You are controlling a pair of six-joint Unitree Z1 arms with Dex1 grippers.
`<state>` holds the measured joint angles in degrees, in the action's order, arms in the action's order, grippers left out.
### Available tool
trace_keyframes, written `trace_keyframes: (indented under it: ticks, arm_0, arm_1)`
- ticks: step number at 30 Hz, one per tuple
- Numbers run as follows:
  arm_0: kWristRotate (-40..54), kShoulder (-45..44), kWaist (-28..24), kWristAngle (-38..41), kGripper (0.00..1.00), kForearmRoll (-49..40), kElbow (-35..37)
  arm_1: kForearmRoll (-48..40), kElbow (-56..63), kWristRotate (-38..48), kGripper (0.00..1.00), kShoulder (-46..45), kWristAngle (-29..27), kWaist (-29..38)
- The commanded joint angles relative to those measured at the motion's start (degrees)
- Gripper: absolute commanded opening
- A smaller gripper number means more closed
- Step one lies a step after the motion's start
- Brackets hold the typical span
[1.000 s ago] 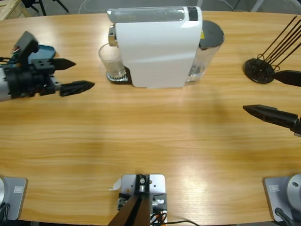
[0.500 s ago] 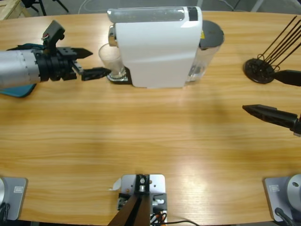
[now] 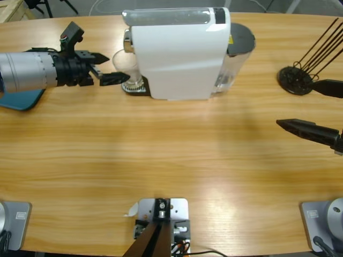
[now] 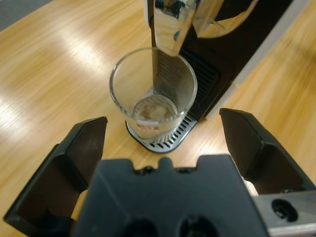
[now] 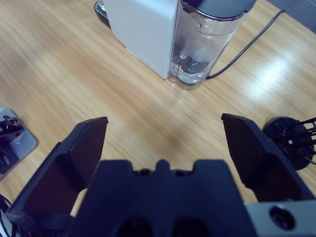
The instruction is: Pour coffee
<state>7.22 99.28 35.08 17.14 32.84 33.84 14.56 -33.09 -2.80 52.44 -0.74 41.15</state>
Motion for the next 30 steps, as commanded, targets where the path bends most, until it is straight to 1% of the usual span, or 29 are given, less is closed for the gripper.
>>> trace_keyframes:
  ticks: [1, 30]
  arm_0:
    - [-0.10, 4.52, -0.45, 0.26, 0.950, -0.15, 2.70]
    - [-0.10, 11.43, -0.54, 2.10, 0.945, -0.15, 7.90]
  arm_1:
    - [-0.67, 2.24, -0.01, 1.000, 1.43, 0.13, 0.68]
    - [-0.87, 2.32, -0.01, 1.000, 2.51, -0.31, 0.68]
